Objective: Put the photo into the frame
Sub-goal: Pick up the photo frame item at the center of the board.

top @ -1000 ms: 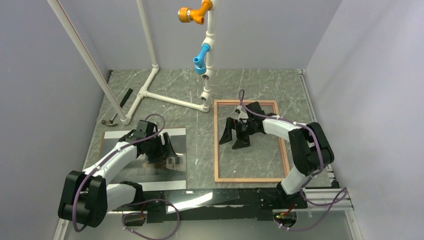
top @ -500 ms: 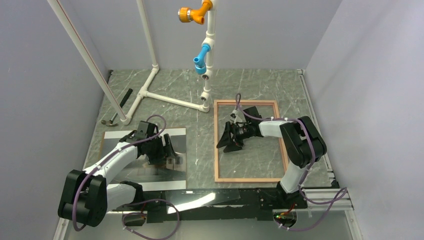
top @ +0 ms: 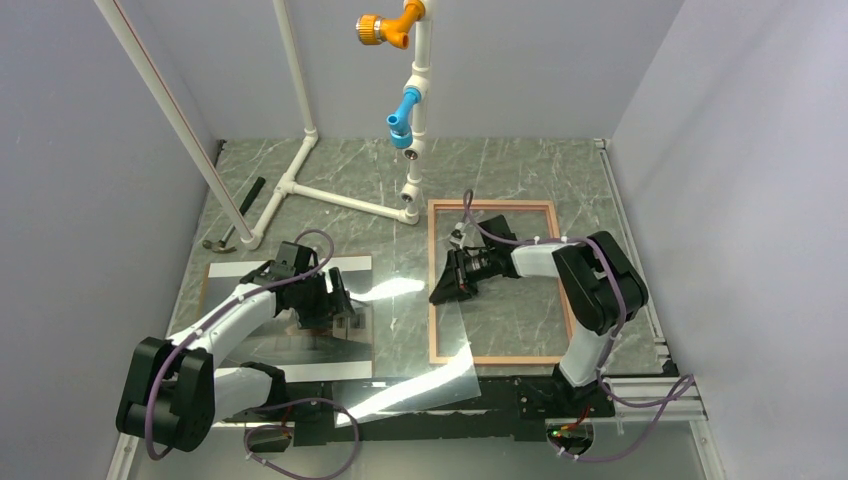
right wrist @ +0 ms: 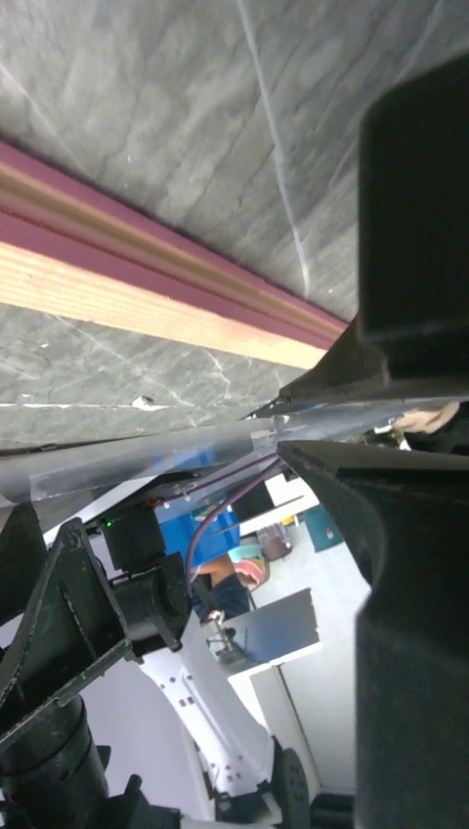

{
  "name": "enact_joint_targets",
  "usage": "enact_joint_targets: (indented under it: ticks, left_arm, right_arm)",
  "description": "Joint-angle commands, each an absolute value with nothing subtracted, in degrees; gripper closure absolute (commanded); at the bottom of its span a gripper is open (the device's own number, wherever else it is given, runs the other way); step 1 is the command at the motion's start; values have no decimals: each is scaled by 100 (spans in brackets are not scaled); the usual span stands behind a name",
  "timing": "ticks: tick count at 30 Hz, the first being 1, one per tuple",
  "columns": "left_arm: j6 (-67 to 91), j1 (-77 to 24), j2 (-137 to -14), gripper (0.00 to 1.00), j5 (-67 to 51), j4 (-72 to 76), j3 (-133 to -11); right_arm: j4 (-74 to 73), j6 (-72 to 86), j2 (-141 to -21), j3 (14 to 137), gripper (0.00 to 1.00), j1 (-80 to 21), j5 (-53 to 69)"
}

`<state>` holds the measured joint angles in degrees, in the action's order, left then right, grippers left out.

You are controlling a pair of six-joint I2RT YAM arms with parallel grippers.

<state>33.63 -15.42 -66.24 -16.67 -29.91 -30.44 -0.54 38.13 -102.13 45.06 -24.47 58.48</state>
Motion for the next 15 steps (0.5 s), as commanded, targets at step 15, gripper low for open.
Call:
enact_joint_targets:
  ticks: [15]
  left_arm:
    - [3372,-1608,-5988,20,-1662,-3411,-3319]
  right_arm:
    - [-2541,3081,-8948,5661,100,-2559,4680]
